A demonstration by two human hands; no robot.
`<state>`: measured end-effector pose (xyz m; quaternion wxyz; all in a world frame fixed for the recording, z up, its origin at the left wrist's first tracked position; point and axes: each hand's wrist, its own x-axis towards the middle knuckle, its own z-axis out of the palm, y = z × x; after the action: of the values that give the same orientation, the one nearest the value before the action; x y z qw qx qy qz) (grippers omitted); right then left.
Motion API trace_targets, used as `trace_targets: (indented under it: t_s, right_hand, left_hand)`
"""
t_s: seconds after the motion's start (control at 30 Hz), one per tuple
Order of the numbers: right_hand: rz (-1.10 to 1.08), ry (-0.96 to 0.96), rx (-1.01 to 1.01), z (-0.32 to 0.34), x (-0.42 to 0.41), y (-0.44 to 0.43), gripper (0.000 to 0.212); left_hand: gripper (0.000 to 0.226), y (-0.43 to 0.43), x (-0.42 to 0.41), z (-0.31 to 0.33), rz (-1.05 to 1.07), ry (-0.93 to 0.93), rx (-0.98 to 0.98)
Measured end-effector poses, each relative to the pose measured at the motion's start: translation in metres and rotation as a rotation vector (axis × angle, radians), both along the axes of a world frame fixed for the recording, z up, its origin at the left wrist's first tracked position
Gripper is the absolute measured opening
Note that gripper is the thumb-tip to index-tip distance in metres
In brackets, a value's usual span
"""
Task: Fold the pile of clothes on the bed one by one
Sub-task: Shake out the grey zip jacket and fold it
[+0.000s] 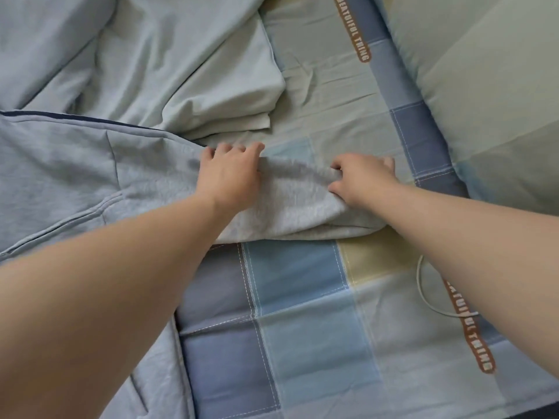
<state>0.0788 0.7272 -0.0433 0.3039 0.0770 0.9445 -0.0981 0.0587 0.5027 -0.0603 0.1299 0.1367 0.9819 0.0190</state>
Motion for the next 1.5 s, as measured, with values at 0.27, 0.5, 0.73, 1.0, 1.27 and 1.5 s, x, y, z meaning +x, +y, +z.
trace_targets:
  t_s: [0.27,0.5,0.73,1.0,1.27,1.5]
  right_hand:
    - [0.381,0.329,-0.021,0.013,0.057,0.021,0.028]
    - [0.293,0.342,0.002,0.004,0.061,0.028,0.041]
    - [0.262,0.182,0.148,-0.001,0.057,0.023,0.054]
    - [0.143,0.106,0.115,0.003,0.042,0.020,0.030]
    - [0.061,0.344,-0.039,0.027,0.036,0.043,0.017]
    - [0.014,0.143,-0.167,0.029,0.020,0.022,0.049]
  left_hand:
    - [0.026,-0.020,0.038,0.013,-0.197,0.030,0.054]
    - [0.030,-0.014,0.037,0.012,-0.089,-0.126,0.148]
    - [0.031,0.013,0.031,0.005,-0.070,-0.171,0.076]
    - [0.014,0.020,0.021,0.020,0.021,-0.173,0.321]
    - [0.015,0.031,-0.007,0.067,0.069,-0.127,0.578]
    - [0.020,0.037,-0.017,0.087,-0.029,-0.254,0.519]
